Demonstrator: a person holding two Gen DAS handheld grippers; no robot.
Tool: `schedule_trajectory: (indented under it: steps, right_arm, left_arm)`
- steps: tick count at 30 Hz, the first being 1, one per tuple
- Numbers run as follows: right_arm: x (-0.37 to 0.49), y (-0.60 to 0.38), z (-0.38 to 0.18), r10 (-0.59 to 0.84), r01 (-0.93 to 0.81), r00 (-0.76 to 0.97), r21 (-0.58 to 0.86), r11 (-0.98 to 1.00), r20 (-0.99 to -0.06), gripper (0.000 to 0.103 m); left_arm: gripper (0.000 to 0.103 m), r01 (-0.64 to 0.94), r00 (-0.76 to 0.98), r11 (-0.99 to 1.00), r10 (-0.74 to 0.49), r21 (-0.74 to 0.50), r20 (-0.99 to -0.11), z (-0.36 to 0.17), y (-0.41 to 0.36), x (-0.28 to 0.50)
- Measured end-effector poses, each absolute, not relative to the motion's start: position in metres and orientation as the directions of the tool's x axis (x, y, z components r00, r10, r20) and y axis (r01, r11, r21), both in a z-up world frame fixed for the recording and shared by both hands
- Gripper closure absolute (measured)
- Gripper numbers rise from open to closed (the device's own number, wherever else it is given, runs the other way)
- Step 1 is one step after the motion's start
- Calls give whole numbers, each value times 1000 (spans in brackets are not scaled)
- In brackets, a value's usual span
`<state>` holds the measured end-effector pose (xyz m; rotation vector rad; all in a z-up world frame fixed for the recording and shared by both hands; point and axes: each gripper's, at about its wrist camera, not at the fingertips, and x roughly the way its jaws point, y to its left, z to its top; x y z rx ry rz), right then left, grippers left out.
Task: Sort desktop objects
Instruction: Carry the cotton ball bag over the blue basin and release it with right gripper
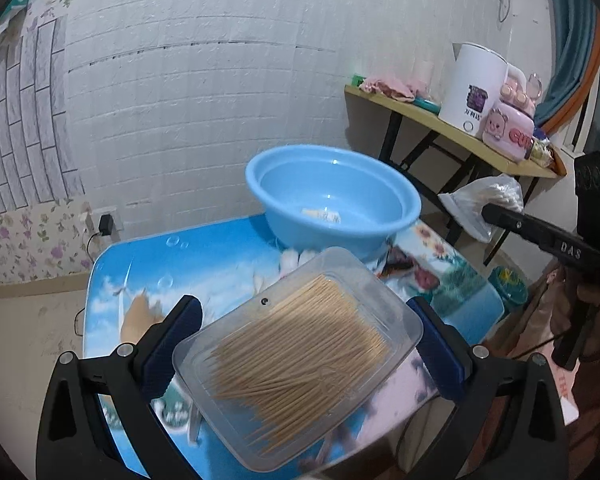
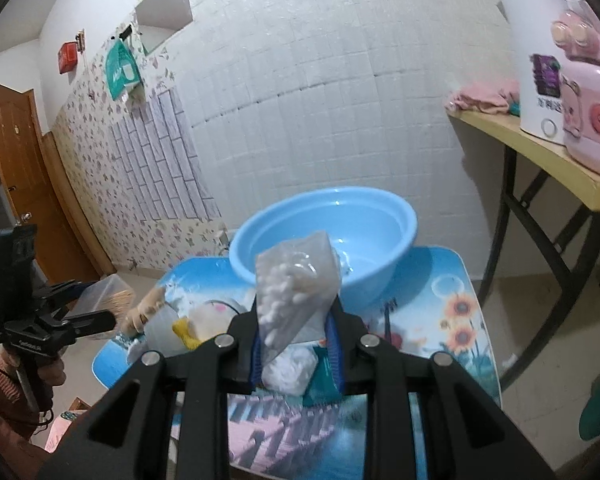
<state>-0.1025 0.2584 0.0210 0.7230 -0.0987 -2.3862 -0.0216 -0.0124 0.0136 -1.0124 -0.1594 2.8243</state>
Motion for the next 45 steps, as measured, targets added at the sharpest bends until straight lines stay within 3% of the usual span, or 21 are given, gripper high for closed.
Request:
schedule_trajectory:
  steps: [18, 35, 45]
  right_arm:
    - [-165, 229, 12, -668, 614, -607, 280, -738, -430, 78]
    - [-197, 220, -14, -659, 587, -546, 325, -741, -516, 75]
    - [-191, 222, -16, -657, 578, -545, 335, -744, -521, 69]
  left_arm:
    - [2, -114, -766, -987, 162, -116, -622, 27, 6, -117]
    - [2, -127, -694, -987, 156, -94, -703, 4, 29, -174]
    - [0, -113, -714, -990, 142, -88, -686, 11, 24, -167]
